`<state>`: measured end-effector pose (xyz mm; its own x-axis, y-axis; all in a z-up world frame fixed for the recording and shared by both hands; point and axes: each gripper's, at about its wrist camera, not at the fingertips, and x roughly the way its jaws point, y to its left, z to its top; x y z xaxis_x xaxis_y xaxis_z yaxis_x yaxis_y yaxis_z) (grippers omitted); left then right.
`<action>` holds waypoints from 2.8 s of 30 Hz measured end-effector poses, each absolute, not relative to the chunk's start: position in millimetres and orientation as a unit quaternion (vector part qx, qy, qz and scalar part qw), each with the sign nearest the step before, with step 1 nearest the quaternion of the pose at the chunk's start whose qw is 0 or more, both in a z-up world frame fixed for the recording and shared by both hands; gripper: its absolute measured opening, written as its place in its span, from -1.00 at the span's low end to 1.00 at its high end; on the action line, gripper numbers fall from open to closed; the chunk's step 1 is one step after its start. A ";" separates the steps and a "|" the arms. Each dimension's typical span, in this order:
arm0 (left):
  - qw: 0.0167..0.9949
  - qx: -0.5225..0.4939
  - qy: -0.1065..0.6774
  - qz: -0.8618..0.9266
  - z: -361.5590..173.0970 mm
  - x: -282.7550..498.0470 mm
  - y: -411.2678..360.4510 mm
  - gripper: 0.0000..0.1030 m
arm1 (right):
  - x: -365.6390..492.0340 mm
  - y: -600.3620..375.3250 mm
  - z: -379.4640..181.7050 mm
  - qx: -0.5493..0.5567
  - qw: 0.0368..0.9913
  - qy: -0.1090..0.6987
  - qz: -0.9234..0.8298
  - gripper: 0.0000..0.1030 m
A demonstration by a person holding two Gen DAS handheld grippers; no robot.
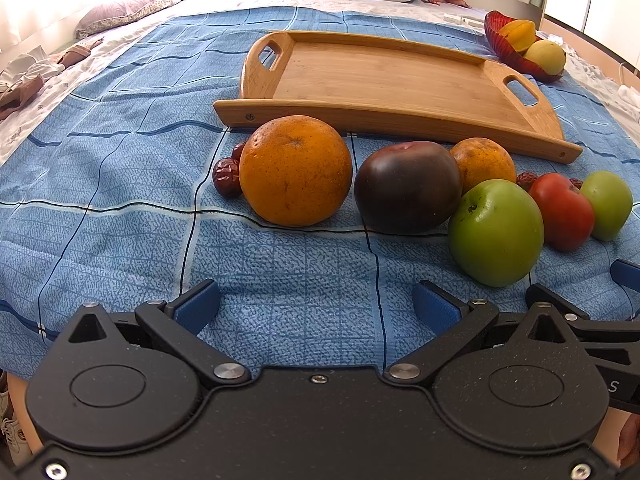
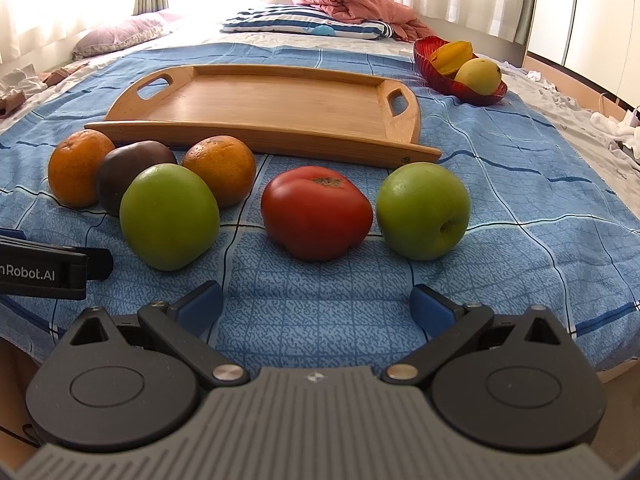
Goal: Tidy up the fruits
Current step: 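Grasp the large orange with the left tool while the right tool grasps a green apple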
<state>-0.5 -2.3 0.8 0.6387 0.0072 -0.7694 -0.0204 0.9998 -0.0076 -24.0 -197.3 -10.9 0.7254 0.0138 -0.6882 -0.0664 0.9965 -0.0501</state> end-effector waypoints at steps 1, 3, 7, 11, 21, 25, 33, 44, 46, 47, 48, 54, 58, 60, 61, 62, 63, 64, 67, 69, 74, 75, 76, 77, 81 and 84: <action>0.906 -0.007 0.423 0.008 1.0 -1.0 -2.0 1.00 | -25.8 -197.0 -11.9 -0.037 0.929 0.368 0.022 1.00; 0.907 -0.004 0.420 0.008 1.1 -2.5 -2.1 1.00 | -26.0 -196.6 -12.4 -0.041 0.930 0.365 0.023 1.00; 0.910 -0.005 0.414 0.005 0.4 -5.7 -1.3 1.00 | -27.1 -197.3 -13.2 -0.041 0.932 0.359 0.024 1.00; 0.918 0.001 0.397 0.002 -1.8 -12.6 -2.8 1.00 | -29.2 -197.4 -16.0 -0.046 0.935 0.350 0.025 1.00; 0.930 -0.021 0.366 -0.006 8.3 -21.0 5.2 1.00 | -37.9 -207.7 -9.5 -0.019 0.946 0.322 0.031 1.00; 0.948 -0.043 0.315 -0.009 26.5 -27.6 16.9 0.99 | -47.3 -217.1 5.1 -0.021 0.963 0.267 0.019 1.00; 0.963 -0.031 0.268 -0.008 48.2 -13.1 24.0 0.38 | -34.8 -253.1 24.4 0.028 0.973 0.226 -0.039 0.74; 0.955 -0.044 0.293 -0.002 31.6 7.9 24.0 0.14 | -7.4 -277.1 11.3 0.096 0.957 0.270 -0.044 0.49; 0.954 -0.051 0.296 -0.003 28.7 10.2 25.0 0.14 | -4.1 -278.2 8.9 0.104 0.955 0.275 -0.041 0.49; 0.952 -0.057 0.300 -0.004 26.7 12.3 26.1 0.14 | -2.4 -279.1 7.6 0.108 0.954 0.277 -0.039 0.49; 0.951 -0.063 0.304 -0.003 25.0 14.6 27.5 0.14 | -0.8 -280.2 6.2 0.114 0.953 0.280 -0.037 0.50; 0.947 -0.088 0.310 -0.004 21.6 22.1 33.5 0.16 | 6.4 -284.3 -2.5 0.137 0.947 0.288 -0.033 0.50; 0.945 -0.102 0.311 -0.009 19.1 27.4 36.0 0.18 | 10.5 -284.7 -7.0 0.142 0.945 0.293 -0.025 0.50; 0.943 -0.111 0.313 -0.011 17.5 30.4 36.9 0.20 | 13.0 -286.5 -8.9 0.149 0.944 0.294 -0.022 0.50; 0.943 -0.113 0.313 -0.011 17.0 31.1 37.2 0.20 | 14.3 -287.5 -9.7 0.153 0.943 0.295 -0.021 0.49; 0.943 -0.113 0.313 -0.011 17.4 31.6 37.1 0.19 | 15.1 -288.7 -9.9 0.159 0.942 0.296 -0.019 0.39; 0.943 -0.116 0.312 -0.009 18.6 31.9 37.2 0.19 | 15.9 -290.2 -10.2 0.166 0.940 0.297 -0.016 0.27; 0.943 -0.119 0.312 -0.007 19.1 31.7 37.2 0.18 | 16.5 -291.1 -10.4 0.171 0.939 0.299 -0.015 0.22; 0.944 -0.111 0.311 -0.007 21.1 31.6 34.7 0.18 | 13.5 -289.2 -8.9 0.166 0.941 0.294 -0.016 0.19; 0.946 -0.096 0.309 -0.011 23.9 30.5 30.8 0.17 | 12.2 -289.3 -7.7 0.167 0.942 0.289 -0.014 0.19; 0.953 -0.078 0.292 -0.022 33.5 26.3 25.8 0.16 | 6.2 -286.2 -0.1 0.148 0.952 0.270 -0.008 0.19; 0.955 -0.074 0.287 -0.025 35.8 25.9 25.2 0.14 | 5.5 -285.3 2.6 0.141 0.954 0.264 -0.008 0.19; 0.956 -0.071 0.283 -0.025 37.7 25.5 24.1 0.14 | 5.1 -284.4 4.7 0.137 0.956 0.260 -0.008 0.19; 0.958 -0.069 0.279 -0.025 40.4 25.7 24.0 0.12 | 5.2 -284.0 7.4 0.134 0.957 0.256 -0.006 0.19; 0.958 -0.069 0.278 -0.025 43.8 27.0 23.8 0.11 | 7.8 -282.1 14.7 0.131 0.960 0.248 -0.001 0.19; 0.956 -0.071 0.283 -0.020 41.3 26.1 25.1 0.11 | 8.1 -279.9 17.0 0.131 0.961 0.245 0.003 0.19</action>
